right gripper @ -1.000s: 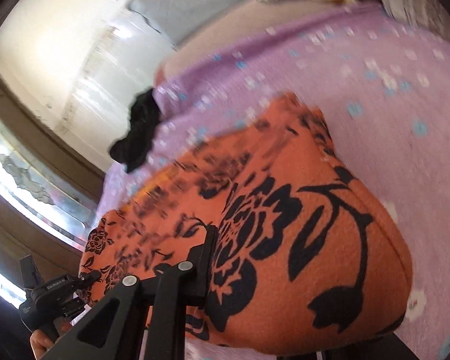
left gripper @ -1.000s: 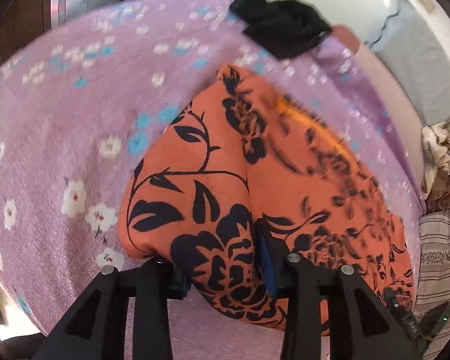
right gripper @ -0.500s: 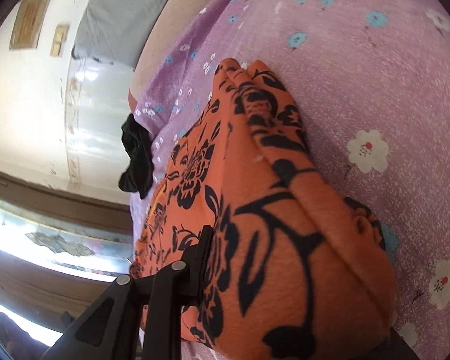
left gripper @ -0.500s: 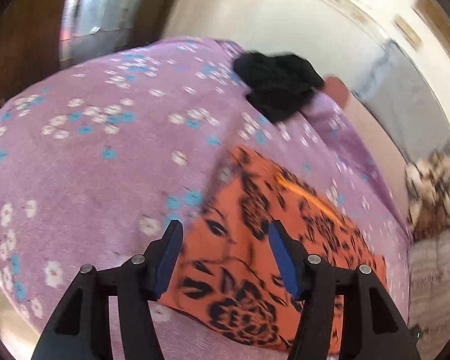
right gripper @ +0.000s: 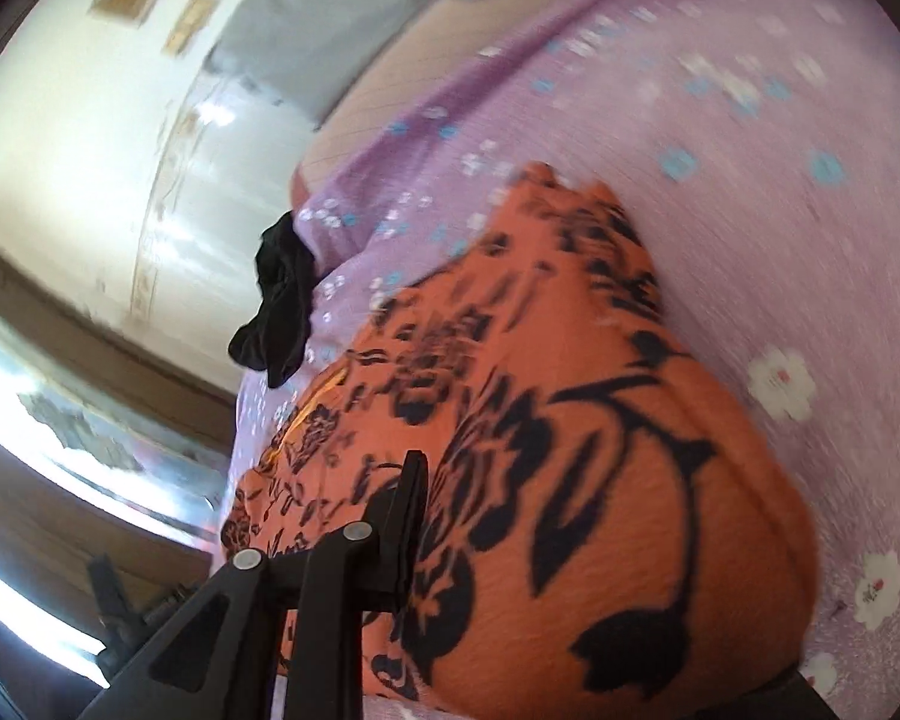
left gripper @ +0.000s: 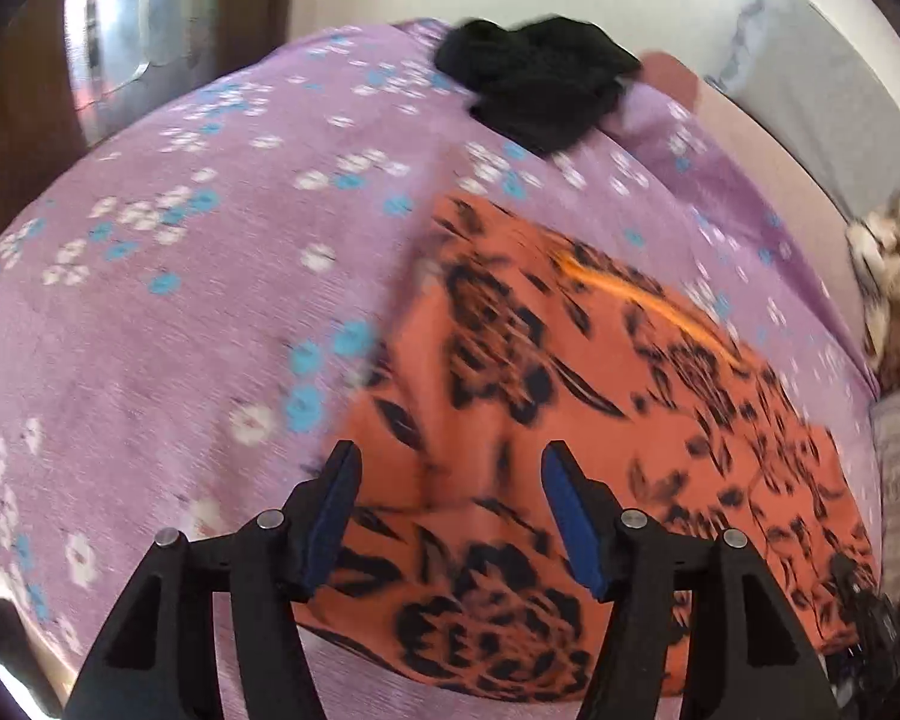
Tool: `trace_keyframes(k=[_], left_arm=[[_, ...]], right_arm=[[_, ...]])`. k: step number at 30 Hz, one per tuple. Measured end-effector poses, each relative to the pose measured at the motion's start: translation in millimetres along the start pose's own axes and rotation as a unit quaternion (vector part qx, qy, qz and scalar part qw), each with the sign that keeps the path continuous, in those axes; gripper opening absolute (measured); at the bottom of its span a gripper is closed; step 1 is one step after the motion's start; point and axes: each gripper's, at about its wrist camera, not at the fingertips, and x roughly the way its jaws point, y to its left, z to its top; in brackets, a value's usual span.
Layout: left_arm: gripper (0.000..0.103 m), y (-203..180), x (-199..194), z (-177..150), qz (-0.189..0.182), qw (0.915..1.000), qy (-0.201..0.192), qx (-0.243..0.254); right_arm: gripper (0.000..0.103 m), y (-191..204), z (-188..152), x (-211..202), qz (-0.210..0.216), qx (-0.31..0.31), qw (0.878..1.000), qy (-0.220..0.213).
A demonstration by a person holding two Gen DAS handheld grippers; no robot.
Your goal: Fold small clothes
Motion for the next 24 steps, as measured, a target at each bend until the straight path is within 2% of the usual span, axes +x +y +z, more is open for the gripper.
trace_keyframes(k=[5, 8, 14, 17, 20, 23, 24], left_arm=[[0.063, 59.7, 1.0, 22.6, 0.012, 0.9927, 0.007, -0.12], [0.063, 80.6, 3.2, 27.7, 0.024, 0.987, 0.006, -0.159], [0.063, 100.1, 0.6, 32.9, 0.059, 0.9848, 0.007, -0.163], [0.063, 113.7, -5.5, 38.1, 0.07, 0.9836, -0.008, -0.166], [0.063, 122.0, -15.2, 40.7, 0.08, 0.9822, -0.022, -0.168], [0.063, 125.8, -19.8, 42.5, 0.067, 0.9836, -0.032, -0.164], [0.063, 125.5, -21.0, 43.1, 0.06, 0.9845, -0.035, -0.161]], right_arm=[[0.025, 79.1, 0.1, 10.0, 0.01, -0.083, 0.996, -0.01], [0.025, 125.0, -9.8, 31.4, 0.031, -0.112, 0.993, 0.001], [0.025, 191.0, -55.1, 79.0, 0.07, -0.161, 0.983, 0.052], [0.025, 211.1, -88.8, 110.8, 0.097, -0.173, 0.973, 0.117], [0.033, 213.7, -119.3, 138.9, 0.079, -0.189, 0.966, 0.16], [0.042, 206.1, -127.0, 132.9, 0.104, -0.196, 0.965, 0.137], [0.057, 203.7, -128.4, 127.6, 0.124, -0.2, 0.962, 0.141]])
